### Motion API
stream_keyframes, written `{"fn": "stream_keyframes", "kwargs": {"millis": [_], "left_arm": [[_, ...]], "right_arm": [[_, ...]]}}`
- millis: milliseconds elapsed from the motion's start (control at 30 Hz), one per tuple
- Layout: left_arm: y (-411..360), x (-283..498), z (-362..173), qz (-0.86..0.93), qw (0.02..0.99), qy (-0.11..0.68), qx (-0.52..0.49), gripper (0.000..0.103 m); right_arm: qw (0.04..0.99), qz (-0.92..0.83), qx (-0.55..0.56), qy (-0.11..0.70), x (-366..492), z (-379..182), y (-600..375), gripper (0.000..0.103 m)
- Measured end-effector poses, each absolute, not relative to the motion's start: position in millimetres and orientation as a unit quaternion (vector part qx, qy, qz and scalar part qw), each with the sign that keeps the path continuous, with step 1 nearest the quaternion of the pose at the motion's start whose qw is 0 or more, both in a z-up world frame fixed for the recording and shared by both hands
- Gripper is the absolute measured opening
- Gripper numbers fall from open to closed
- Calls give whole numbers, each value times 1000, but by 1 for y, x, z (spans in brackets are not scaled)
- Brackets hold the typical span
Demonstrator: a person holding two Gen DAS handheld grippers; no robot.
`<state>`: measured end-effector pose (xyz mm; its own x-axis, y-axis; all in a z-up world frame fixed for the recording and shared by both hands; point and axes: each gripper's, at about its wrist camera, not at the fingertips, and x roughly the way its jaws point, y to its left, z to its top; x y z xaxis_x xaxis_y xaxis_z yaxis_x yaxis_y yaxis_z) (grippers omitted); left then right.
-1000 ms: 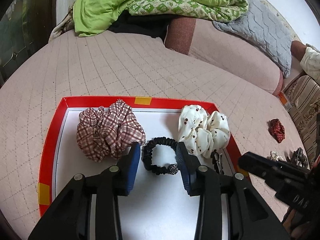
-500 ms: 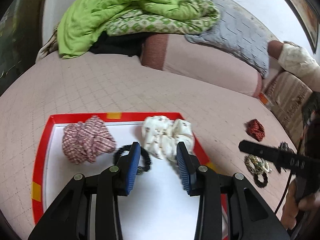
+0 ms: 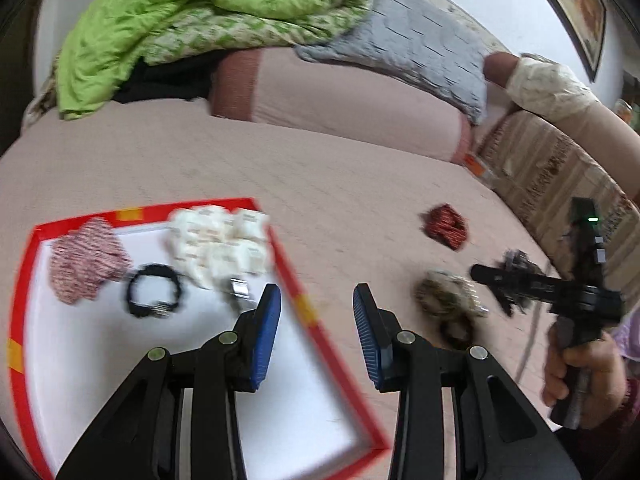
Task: Organize jewelry
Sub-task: 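Grasp the leopard-print bracelet with left tool while right grasps the green-bead pearl bracelet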
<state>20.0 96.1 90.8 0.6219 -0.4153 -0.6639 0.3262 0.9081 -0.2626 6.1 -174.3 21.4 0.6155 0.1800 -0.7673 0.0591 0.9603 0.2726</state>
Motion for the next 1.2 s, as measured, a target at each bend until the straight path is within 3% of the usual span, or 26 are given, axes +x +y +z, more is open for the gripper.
{"fn": "stream_keyframes", "kwargs": {"millis": [433,1200], "left_arm": [[-22,41,59,-257,844,470,-22,36],[-57,69,24,-238,825,512,1,36]], "right_arm": [[872,-5,147,467,-3,-2,-238,18],[870,22,132,474,1,-7,-231,18]]}}
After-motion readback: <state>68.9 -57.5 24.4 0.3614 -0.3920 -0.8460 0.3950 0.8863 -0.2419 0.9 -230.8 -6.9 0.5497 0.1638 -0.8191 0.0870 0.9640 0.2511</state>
